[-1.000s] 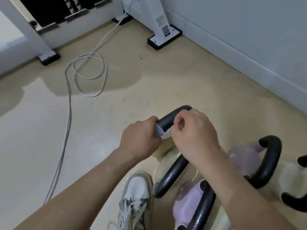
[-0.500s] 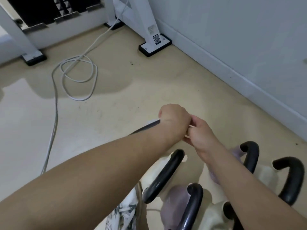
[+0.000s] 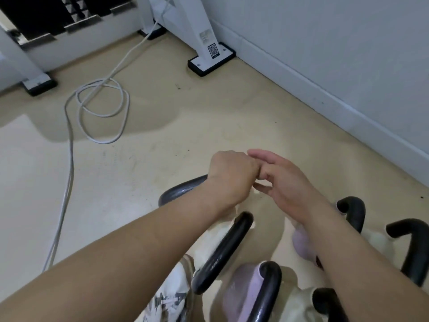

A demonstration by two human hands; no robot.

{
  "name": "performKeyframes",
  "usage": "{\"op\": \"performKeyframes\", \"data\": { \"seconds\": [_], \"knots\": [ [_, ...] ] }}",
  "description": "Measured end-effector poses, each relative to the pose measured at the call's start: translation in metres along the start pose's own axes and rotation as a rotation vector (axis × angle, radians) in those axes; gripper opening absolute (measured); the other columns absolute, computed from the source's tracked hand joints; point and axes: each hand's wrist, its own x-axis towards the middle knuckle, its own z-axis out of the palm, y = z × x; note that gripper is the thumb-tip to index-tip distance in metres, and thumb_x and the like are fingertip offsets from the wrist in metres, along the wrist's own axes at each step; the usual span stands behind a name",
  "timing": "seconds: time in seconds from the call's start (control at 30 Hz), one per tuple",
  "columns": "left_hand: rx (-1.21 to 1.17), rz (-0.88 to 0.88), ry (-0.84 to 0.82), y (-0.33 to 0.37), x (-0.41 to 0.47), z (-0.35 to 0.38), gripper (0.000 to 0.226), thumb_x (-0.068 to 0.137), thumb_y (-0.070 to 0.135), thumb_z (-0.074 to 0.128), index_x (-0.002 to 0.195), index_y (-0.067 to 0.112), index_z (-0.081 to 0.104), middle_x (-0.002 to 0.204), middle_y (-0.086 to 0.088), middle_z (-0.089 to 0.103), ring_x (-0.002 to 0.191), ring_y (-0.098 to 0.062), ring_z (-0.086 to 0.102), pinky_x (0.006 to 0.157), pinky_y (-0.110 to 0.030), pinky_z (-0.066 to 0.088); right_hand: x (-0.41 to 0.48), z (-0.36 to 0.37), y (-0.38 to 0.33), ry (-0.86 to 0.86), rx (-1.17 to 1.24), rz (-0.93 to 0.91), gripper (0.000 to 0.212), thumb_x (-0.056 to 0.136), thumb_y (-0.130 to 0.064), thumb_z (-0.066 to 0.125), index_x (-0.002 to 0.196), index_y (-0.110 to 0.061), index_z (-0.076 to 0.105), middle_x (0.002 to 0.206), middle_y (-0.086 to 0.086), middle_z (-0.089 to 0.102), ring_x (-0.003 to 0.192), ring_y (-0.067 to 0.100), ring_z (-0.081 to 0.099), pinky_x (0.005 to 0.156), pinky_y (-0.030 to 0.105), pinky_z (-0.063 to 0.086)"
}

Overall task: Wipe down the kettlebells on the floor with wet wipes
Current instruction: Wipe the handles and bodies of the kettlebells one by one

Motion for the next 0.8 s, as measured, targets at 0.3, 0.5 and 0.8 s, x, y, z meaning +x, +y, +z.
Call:
{"op": "performKeyframes", "data": {
  "seconds": [0.3, 0.5, 0.8],
  "knots": [
    [-0.314, -0.169, 0.141, -0.06, -0.061, 0.023, 0.018, 0.076, 0.019, 0.053, 0.068, 0.019, 0.038, 0.073, -0.004, 0.064, 0.061, -0.025, 0.044, 0.053, -0.029, 0.03, -0.031, 0.081, -0.007, -0.064, -1.453, -0.484, 0.049, 0.078, -0.013, 0.049, 0.125, -0.023, 0.04, 0.112, -0.003, 0.056, 0.115, 0.021, 0.046, 0.105, 0.051, 0.022],
    [-1.26, -0.252, 0.067, -0.1, -0.094, 0.053, 0.019, 0.069, 0.005, 0.079, 0.078, 0.02, 0.07, 0.067, 0.005, 0.062, 0.061, -0.008, 0.052, 0.061, -0.026, 0.045, -0.042, 0.112, 0.032, 0.303, -1.285, -0.814, 0.048, 0.067, -0.008, 0.063, 0.114, -0.018, 0.057, 0.113, 0.007, 0.054, 0.103, 0.027, 0.05, 0.081, 0.039, 0.042],
    [-1.421, -0.319, 0.349, -0.093, -0.115, 0.105, 0.031, 0.076, 0.021, 0.075, 0.104, 0.033, 0.067, 0.097, 0.012, 0.073, 0.091, -0.004, 0.068, 0.077, -0.018, 0.05, -0.075, 0.176, 0.069, 0.155, 0.076, 0.089, 0.015, 0.091, -0.03, 0.055, 0.106, -0.029, 0.058, 0.1, -0.008, 0.066, 0.091, 0.002, 0.062, 0.077, 0.021, 0.045]
  ]
}}
